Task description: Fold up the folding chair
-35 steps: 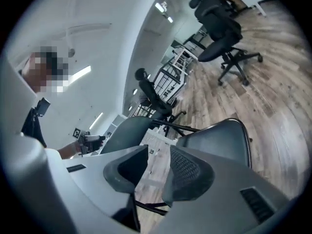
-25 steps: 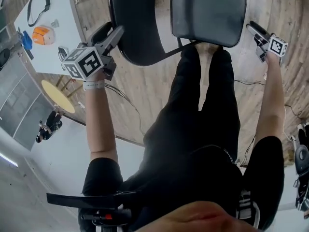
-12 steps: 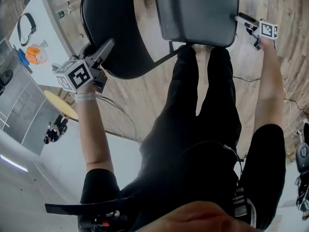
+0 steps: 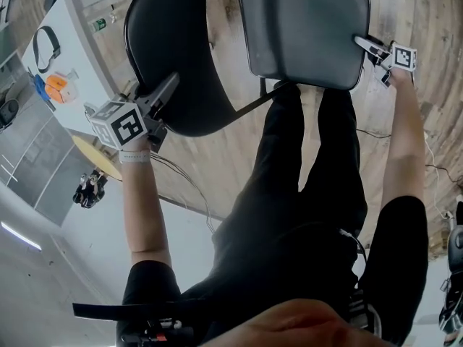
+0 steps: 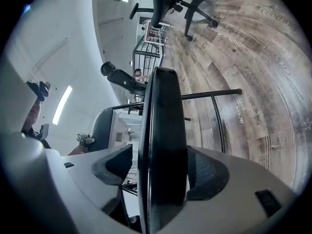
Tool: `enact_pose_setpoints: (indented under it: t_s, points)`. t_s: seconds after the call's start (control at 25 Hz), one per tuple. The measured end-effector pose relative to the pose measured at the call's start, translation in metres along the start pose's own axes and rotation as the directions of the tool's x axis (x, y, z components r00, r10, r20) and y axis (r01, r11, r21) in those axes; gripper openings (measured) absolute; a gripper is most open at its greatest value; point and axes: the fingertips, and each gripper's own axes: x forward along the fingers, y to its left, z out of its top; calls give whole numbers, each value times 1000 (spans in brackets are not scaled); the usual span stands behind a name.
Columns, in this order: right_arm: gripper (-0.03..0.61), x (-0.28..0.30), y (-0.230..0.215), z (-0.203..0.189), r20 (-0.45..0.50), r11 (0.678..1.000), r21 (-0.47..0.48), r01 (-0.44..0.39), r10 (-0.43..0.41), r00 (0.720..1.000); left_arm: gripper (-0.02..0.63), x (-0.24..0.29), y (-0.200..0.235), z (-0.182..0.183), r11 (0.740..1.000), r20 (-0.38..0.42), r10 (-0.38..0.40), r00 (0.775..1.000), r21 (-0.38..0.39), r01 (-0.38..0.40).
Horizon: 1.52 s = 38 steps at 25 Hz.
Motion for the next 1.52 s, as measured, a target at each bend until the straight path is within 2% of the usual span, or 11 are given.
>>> enact_pose_setpoints:
  t_s: [0.08, 0.12, 0.24, 0.4, 0.52, 0.76, 1.0, 1.28, 1.52]
  points:
    - [324, 3, -6, 3, 2, 1000, -16, 15, -15, 1000, 77, 1, -4, 0, 1000, 5, -12, 1000, 1, 12]
    - [320, 4, -8, 4, 4, 1000, -14, 24, -24, 1000, 77, 2, -5, 0, 1000, 6, -12, 1000, 0, 12]
    - [275, 8, -4, 5, 2, 999, -32, -20, 20, 1000, 63, 1, -4, -1, 1000, -1, -17, 1000, -14, 17]
    - [267, 5, -3, 4, 5, 1000, 18, -21, 21, 1000, 57, 0, -6, -2, 999, -7, -15, 1000, -36, 15]
    - [264, 6, 9, 4, -7, 999, -24, -49, 48, 999, 55, -5, -12, -1, 1000, -15, -11, 1000, -17, 11]
    - [247, 23, 70, -3, -60, 989, -39, -145, 142, 988, 54, -38, -19, 5, 999, -24, 27, 999, 28, -27]
    - [233, 51, 151, -13, -140, 963, -46, -265, 256, 956, 55, -76, -8, 13, 997, -26, 64, 998, 41, -63]
    - [229, 94, 225, -33, -217, 934, -112, -338, 309, 926, 55, -116, 22, 11, 996, -24, 77, 997, 35, -77]
    - [183, 144, 286, -46, -292, 899, -142, -415, 363, 885, 54, -147, 51, 16, 997, -3, 68, 998, 35, -68]
